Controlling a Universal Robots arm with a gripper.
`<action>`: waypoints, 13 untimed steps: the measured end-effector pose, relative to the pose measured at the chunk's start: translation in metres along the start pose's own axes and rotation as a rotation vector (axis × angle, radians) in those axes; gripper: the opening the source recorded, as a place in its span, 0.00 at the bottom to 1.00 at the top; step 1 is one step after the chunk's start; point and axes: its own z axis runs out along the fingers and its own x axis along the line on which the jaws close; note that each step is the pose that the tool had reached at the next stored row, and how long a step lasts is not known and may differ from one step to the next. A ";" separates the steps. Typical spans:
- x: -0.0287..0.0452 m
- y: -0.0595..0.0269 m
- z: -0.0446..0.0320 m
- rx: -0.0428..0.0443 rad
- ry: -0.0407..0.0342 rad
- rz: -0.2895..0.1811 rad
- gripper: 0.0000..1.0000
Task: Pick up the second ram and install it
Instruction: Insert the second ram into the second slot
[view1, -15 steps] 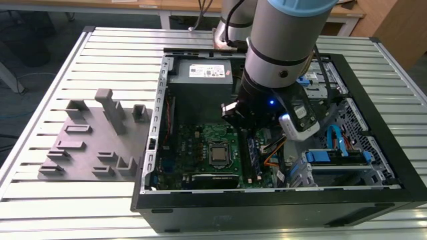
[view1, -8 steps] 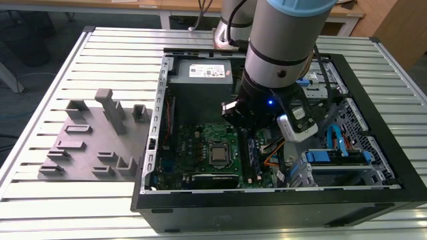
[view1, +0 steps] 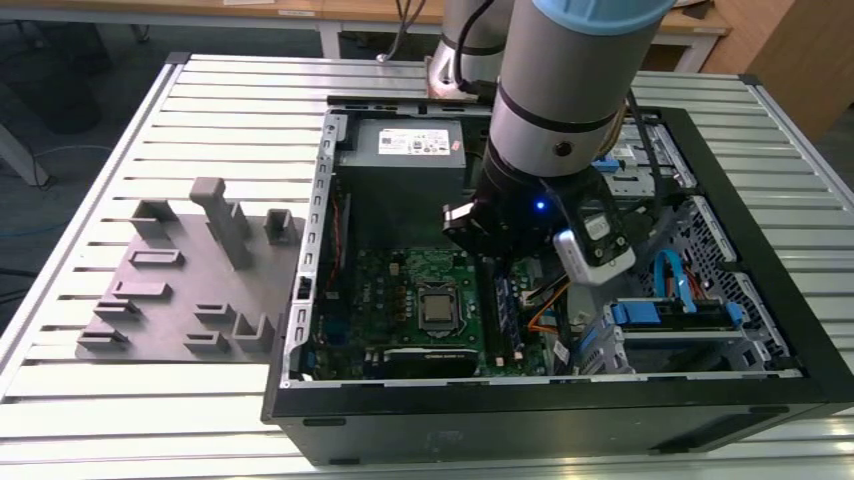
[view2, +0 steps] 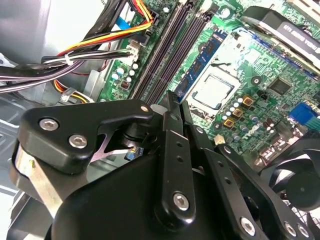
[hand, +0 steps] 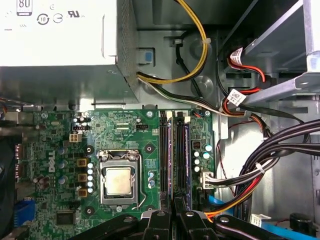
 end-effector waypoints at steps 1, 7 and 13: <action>0.0000 -0.0001 0.0007 0.0001 0.0000 0.000 0.11; 0.0001 -0.0005 0.0062 0.0003 0.0001 0.000 0.11; 0.0002 -0.0008 0.0111 0.0003 0.0001 0.000 0.11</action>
